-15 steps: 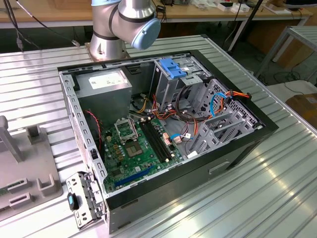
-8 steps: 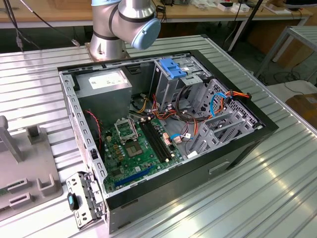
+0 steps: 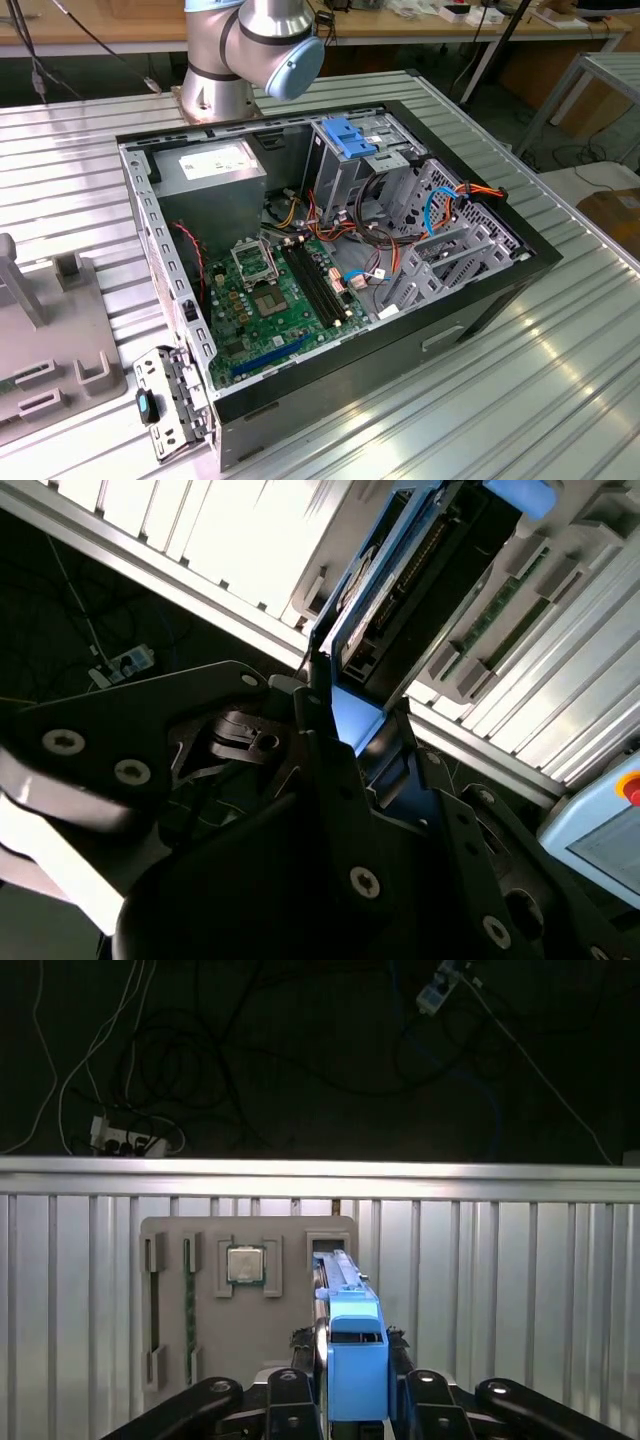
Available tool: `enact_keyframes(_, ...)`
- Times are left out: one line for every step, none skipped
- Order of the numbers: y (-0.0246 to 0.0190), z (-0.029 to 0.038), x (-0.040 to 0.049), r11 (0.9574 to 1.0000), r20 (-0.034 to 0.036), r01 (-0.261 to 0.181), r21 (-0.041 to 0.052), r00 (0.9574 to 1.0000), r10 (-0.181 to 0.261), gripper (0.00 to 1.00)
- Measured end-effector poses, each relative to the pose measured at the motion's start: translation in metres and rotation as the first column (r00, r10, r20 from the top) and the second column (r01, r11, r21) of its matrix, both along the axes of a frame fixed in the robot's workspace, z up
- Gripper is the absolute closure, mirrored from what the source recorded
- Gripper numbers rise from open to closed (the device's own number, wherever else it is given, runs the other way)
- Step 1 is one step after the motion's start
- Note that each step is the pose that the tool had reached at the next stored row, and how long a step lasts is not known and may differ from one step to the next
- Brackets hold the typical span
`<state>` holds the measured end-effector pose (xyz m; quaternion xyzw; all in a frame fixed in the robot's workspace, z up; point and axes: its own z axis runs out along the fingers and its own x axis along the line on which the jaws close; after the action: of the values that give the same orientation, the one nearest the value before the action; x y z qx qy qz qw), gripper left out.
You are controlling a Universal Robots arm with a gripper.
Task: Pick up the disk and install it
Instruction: 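Pick up the disk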
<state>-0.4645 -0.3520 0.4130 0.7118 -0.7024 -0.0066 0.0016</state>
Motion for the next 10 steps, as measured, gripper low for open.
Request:
enact_keyframes(0.0000,0.0031,0.0000,1.0000,0.0001,0.000,0.0000,1.0000,0.000,0.64)
enact_keyframes(0.0000,0.0078,0.0000,1.0000,0.0001,0.000,0.0000,1.0000,0.000,0.64)
enact_keyframes(0.0000,0.0123,0.0000,1.0000,0.0002,0.000,0.0000,1.0000,0.000,0.64)
enact_keyframes(0.0000,0.0154,0.0000,1.0000,0.0002,0.000,0.0001,1.0000,0.000,0.64)
enact_keyframes(0.0000,0.0176,0.0000,1.0000,0.0003,0.000,0.0000,1.0000,0.000,0.64)
enact_keyframes(0.0000,0.0209,-0.0001,1.0000,0.0002,0.000,0.0001,1.0000,0.000,0.64)
enact_keyframes(0.0000,0.0231,-0.0001,1.0000,0.0001,0.000,0.0001,1.0000,0.000,0.64)
enact_keyframes(0.0000,0.0254,0.0000,1.0000,0.0001,0.000,0.0001,1.0000,0.000,0.64)
enact_keyframes(0.0000,0.0277,0.0000,1.0000,0.0002,0.000,0.0001,1.0000,0.000,0.64)
enact_keyframes(0.0000,0.0290,-0.0001,1.0000,0.0003,0.000,0.0001,1.0000,0.000,0.64)
